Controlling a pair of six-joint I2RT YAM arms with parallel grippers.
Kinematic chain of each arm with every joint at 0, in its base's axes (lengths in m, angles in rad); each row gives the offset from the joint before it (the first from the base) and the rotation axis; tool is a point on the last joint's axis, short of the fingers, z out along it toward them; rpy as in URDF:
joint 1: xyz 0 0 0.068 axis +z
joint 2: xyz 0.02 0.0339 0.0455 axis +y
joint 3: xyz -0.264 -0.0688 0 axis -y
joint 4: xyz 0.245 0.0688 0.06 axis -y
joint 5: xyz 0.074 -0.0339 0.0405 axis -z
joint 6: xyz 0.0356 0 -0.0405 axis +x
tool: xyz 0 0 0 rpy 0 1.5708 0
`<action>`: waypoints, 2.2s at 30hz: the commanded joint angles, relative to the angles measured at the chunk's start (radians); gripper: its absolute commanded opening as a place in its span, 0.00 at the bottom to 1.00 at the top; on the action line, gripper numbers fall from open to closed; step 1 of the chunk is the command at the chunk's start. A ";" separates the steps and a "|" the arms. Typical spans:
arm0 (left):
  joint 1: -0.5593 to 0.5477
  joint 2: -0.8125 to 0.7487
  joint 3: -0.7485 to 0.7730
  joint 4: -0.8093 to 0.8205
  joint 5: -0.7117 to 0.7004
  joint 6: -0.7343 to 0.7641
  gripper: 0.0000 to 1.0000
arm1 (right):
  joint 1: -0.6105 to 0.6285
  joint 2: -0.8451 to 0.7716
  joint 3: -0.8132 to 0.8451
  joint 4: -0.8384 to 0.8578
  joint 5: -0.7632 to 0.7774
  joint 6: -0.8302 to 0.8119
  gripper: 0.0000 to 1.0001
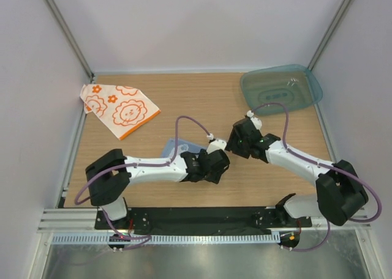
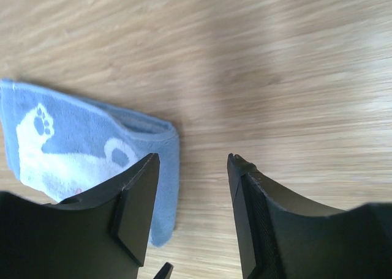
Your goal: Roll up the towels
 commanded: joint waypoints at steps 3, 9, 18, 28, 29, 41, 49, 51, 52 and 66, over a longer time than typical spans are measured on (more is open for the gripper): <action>-0.013 0.087 0.082 -0.023 -0.057 0.041 0.58 | -0.075 -0.080 0.023 -0.091 0.005 -0.078 0.57; -0.013 0.176 0.096 -0.039 -0.071 0.017 0.57 | -0.129 -0.133 0.020 -0.132 -0.015 -0.109 0.58; -0.013 0.175 0.028 -0.039 -0.100 -0.037 0.00 | -0.158 -0.176 0.007 -0.135 -0.066 -0.113 0.58; 0.091 -0.123 -0.189 0.237 0.162 -0.104 0.00 | -0.156 -0.235 -0.194 0.259 -0.460 0.008 0.60; 0.123 -0.135 -0.224 0.252 0.182 -0.118 0.00 | -0.156 -0.248 -0.205 0.277 -0.471 0.015 0.60; 0.344 -0.201 -0.468 0.651 0.564 -0.385 0.00 | -0.140 -0.255 -0.251 0.393 -0.549 0.034 0.63; 0.427 -0.187 -0.538 0.780 0.671 -0.492 0.00 | -0.071 -0.169 -0.239 0.486 -0.546 0.043 0.54; 0.452 -0.178 -0.538 0.783 0.703 -0.508 0.00 | -0.035 -0.132 -0.231 0.526 -0.545 0.042 0.49; 0.461 -0.172 -0.542 0.788 0.710 -0.525 0.00 | -0.025 -0.120 -0.230 0.540 -0.546 0.040 0.48; 0.588 -0.039 -0.625 0.977 0.865 -0.635 0.00 | -0.003 0.080 -0.185 0.713 -0.577 0.037 0.33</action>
